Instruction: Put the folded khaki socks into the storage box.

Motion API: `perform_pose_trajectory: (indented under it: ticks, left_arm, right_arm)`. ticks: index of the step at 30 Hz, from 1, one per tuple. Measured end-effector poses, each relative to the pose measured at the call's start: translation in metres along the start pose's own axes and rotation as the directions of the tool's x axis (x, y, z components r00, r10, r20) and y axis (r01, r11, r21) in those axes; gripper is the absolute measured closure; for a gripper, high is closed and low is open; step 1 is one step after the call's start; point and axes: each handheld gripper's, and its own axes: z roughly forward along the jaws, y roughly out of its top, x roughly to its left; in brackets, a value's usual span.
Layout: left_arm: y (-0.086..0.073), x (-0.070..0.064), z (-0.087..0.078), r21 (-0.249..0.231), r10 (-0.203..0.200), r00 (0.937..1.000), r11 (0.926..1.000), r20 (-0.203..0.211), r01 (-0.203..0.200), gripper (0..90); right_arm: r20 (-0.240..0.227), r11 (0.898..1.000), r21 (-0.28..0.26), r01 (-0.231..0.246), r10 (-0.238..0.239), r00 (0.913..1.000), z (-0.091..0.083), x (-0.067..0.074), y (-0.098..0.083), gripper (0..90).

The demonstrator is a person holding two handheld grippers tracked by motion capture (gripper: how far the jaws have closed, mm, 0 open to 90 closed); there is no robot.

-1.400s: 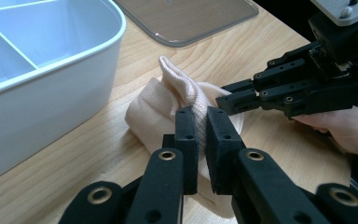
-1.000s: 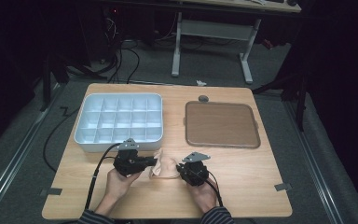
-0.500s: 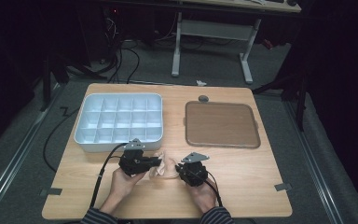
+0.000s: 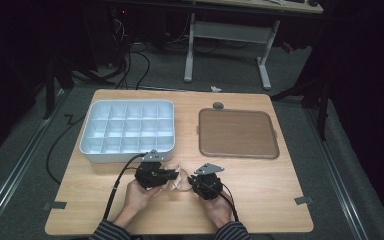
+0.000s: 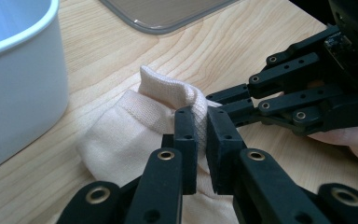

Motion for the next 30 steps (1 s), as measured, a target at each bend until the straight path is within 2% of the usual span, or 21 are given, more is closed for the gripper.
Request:
perform_pose_trajectory:
  ticks: [30]
  left_arm:
    - [-0.003,0.000,0.023,0.041,-0.005,0.9996,0.9992,-0.029,0.006,83.4]
  right_arm:
    - [-0.001,1.000,-0.002,0.013,-0.013,0.9999,0.000,0.000,0.000,83.8]
